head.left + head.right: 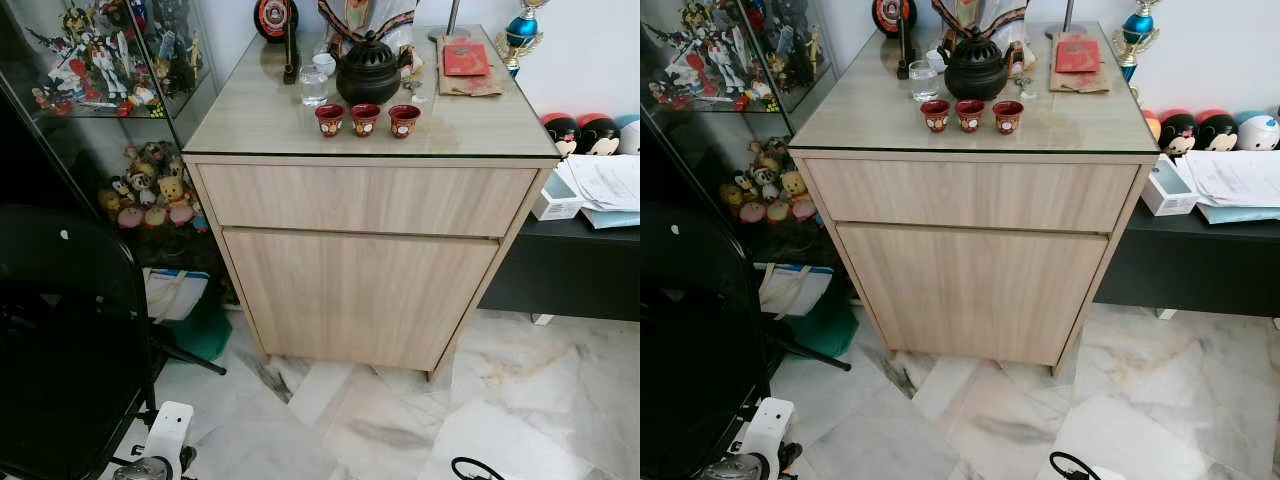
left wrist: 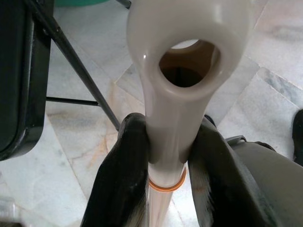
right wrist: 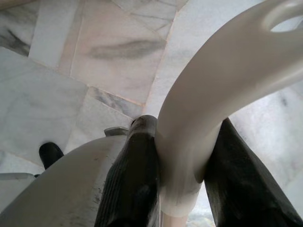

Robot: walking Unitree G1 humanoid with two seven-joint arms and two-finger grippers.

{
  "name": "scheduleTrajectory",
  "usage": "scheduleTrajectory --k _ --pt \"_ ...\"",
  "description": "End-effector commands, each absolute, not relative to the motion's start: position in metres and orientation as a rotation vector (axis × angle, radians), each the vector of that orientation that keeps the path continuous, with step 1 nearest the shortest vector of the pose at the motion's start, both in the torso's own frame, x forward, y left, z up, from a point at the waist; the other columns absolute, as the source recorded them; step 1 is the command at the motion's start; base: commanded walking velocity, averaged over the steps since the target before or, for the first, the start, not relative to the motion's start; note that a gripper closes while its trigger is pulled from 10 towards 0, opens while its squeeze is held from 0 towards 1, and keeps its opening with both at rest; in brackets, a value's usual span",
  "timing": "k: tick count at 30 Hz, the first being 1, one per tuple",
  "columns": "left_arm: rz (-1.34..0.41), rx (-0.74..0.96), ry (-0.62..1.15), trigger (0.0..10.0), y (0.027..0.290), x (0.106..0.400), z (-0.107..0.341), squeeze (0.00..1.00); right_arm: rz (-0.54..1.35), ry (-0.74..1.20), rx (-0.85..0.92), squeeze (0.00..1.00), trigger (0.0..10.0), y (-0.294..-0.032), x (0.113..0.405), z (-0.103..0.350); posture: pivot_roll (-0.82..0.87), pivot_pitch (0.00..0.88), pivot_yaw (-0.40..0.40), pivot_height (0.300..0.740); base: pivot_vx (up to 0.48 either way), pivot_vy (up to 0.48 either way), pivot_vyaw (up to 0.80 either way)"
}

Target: Sweep floor

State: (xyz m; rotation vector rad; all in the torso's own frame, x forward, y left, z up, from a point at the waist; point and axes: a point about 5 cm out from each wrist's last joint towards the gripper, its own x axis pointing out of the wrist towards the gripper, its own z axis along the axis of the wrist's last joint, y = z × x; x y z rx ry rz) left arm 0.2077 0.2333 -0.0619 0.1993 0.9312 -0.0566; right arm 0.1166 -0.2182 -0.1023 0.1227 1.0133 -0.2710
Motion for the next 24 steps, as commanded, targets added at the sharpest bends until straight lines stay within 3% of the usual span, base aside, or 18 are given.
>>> scheduleTrajectory --k 1,10,18,24 --pt "-0.047 0.212 0.987 10.0 0.238 0.195 -0.068 0.00 -0.263 1.035 0.059 0.00 10.0 -0.226 0.113 -0.102 -0.04 0.037 0.008 0.740 0.000 0.000 0.00" --pt "-0.017 0.176 1.029 10.0 0.230 0.174 -0.081 0.00 -0.300 1.018 0.047 0.00 10.0 -0.245 0.113 -0.097 -0.05 0.016 -0.019 0.740 0.000 0.000 0.00" --pt "-0.039 0.210 0.993 10.0 0.234 0.187 -0.073 0.00 -0.309 0.933 0.092 0.00 10.0 -0.235 0.132 -0.093 -0.02 0.045 0.004 0.740 0.000 0.000 0.00" --pt "-0.006 0.224 1.000 10.0 0.246 0.183 -0.072 0.00 -0.244 0.988 0.051 0.00 10.0 -0.224 0.120 -0.099 -0.03 0.066 0.015 0.740 0.000 0.000 0.80"
